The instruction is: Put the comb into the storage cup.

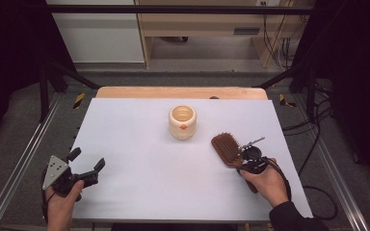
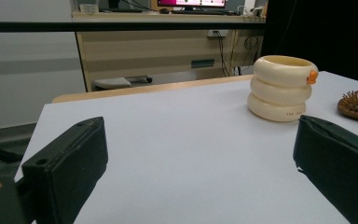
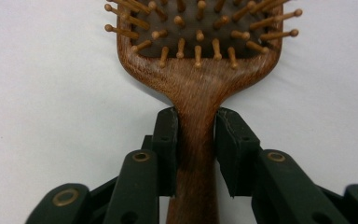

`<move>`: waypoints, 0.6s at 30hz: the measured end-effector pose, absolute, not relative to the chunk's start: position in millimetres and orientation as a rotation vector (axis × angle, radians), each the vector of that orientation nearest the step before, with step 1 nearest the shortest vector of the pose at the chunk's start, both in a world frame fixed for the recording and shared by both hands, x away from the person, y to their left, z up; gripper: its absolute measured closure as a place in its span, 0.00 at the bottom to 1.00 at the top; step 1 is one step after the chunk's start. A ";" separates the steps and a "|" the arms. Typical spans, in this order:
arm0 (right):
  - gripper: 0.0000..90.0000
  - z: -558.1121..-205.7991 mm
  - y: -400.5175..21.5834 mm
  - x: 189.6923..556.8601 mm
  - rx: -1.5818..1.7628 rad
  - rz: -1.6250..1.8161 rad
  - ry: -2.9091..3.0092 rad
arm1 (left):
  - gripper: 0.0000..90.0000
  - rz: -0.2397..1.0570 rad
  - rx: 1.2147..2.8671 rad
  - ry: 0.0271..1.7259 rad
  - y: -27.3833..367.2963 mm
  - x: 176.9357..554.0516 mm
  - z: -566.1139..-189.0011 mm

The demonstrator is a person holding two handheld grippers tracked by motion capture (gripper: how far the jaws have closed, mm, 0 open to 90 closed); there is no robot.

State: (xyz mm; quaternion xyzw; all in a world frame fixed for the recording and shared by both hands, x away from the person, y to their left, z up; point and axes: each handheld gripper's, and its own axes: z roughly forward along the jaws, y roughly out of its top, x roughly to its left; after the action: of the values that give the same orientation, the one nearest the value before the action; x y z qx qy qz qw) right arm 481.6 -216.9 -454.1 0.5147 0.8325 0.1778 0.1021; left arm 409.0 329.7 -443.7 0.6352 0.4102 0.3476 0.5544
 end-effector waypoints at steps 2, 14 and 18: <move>0.80 -454.4 -217.6 481.7 1.526 0.528 2.456 | 0.03 0.822 1.502 0.968 329.6 409.0 -443.6; 0.81 -454.8 -220.4 479.8 1.518 0.568 2.440 | 0.03 0.825 1.503 0.967 329.8 408.5 -443.6; 0.81 -452.6 -225.1 477.1 1.534 0.607 2.398 | 0.03 0.824 1.500 0.969 330.4 408.2 -443.9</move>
State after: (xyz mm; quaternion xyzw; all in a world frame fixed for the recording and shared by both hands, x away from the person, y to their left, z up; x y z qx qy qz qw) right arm 477.1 -225.1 -452.6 0.5236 0.8183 0.2070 0.1154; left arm 408.2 330.4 -443.9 0.6348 0.4099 0.3489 0.5543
